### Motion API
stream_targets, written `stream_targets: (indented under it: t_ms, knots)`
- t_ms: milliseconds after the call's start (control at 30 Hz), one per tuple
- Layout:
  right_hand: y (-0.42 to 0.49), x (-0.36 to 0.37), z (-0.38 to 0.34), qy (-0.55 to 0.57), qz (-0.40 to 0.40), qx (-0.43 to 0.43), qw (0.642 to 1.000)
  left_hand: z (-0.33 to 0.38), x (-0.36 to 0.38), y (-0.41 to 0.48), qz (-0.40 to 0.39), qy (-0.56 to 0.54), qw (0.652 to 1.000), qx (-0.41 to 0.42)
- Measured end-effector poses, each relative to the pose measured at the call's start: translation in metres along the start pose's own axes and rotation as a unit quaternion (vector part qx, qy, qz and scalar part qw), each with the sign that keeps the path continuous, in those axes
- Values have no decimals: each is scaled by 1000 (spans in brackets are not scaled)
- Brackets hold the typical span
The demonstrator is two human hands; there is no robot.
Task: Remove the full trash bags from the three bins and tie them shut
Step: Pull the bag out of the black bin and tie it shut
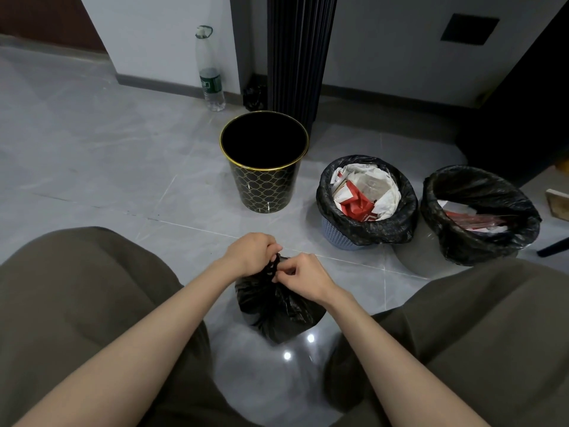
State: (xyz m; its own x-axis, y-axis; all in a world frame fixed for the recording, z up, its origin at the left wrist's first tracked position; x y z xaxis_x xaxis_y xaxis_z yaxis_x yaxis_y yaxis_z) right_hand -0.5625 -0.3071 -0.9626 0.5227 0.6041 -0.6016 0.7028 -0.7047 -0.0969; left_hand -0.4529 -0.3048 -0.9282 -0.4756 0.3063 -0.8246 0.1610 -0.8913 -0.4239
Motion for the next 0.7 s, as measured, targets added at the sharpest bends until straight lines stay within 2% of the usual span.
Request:
stream_targets:
  t_ms: [167, 300, 500, 600, 700]
  knots:
    - [-4, 1, 15, 100, 71, 53, 991, -3, 2, 6, -39, -98, 994, -35]
    - [-3, -6, 25, 123, 91, 95, 984, -14, 6, 4, -50, -128, 989, -53]
    - [-3, -6, 35, 173, 87, 146, 970, -16, 8, -7, 51, -99, 994, -20]
    - [-4, -8, 37, 279, 121, 175, 936, -15, 10, -8, 61, -110, 991, -40]
    - [-6, -7, 47, 373, 138, 235, 887, -21, 19, -6, 29, -141, 986, -79]
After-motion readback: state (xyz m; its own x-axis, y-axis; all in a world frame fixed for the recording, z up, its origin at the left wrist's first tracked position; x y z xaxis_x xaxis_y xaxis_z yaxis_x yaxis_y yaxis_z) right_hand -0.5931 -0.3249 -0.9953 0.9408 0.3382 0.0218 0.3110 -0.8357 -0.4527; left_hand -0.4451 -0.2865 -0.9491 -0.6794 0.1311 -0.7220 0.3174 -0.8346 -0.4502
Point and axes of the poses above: each hand's wrist, its own y-axis towards the middle knuckle, its own x-axis out of the palm, z = x × y, the point moved 7 cm from there along y, towards the middle knuckle, and after that the axes turned 11 degrees about -x, right-handed, at the moved point
